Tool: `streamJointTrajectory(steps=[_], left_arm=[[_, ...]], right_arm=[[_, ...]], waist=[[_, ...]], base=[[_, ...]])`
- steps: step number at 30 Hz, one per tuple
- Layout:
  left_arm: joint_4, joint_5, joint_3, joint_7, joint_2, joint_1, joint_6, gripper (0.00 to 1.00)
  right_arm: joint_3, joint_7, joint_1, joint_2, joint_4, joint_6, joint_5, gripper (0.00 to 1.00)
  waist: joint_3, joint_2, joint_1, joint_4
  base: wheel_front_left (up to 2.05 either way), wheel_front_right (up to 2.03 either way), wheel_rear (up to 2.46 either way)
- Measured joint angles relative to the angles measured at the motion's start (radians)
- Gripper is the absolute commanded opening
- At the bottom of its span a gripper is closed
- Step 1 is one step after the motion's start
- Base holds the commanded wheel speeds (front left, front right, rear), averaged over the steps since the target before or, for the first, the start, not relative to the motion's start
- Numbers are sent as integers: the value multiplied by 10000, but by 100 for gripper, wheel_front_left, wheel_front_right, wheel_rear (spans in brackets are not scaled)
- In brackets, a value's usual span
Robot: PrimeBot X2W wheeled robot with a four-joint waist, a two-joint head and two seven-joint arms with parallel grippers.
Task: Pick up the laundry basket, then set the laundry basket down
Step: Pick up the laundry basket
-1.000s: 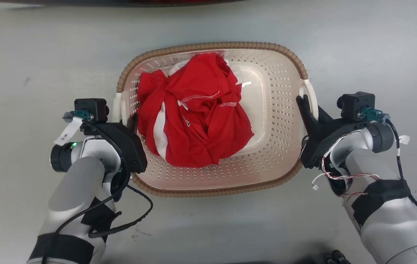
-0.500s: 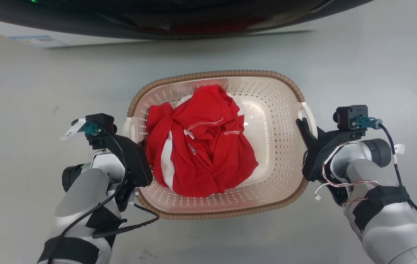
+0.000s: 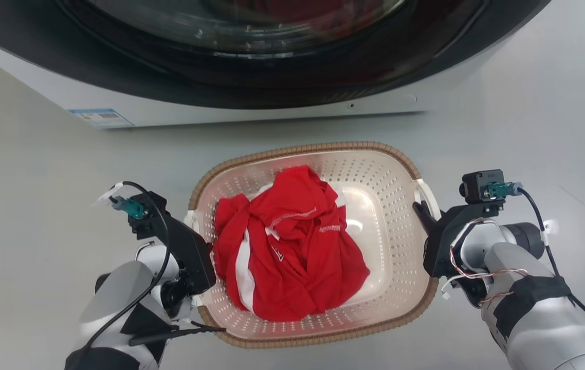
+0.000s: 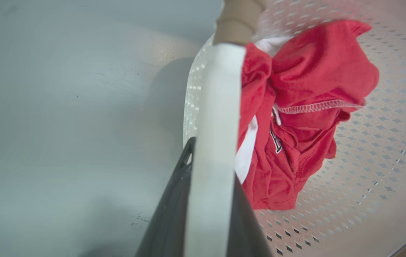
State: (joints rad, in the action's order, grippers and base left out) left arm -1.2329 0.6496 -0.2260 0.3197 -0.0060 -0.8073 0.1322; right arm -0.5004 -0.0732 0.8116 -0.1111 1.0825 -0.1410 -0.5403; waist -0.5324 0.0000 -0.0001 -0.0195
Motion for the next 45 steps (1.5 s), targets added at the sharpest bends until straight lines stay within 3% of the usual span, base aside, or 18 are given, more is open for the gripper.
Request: streamJointTrajectory(steps=[24,45], left_arm=[[-443,537,-165,1898,56,725,-13,0],[-673,955,-245,2773,107,1662,-46,0]], right_arm=[[-470,-1825,-1057,178,504,2,-1789,0],[-727,-3126,-1970,284,784,13,-2736,0]], waist=[[3059,0,-2,-38],[4971,0,0,19]], base=[[0,0,0],[0,0,0]])
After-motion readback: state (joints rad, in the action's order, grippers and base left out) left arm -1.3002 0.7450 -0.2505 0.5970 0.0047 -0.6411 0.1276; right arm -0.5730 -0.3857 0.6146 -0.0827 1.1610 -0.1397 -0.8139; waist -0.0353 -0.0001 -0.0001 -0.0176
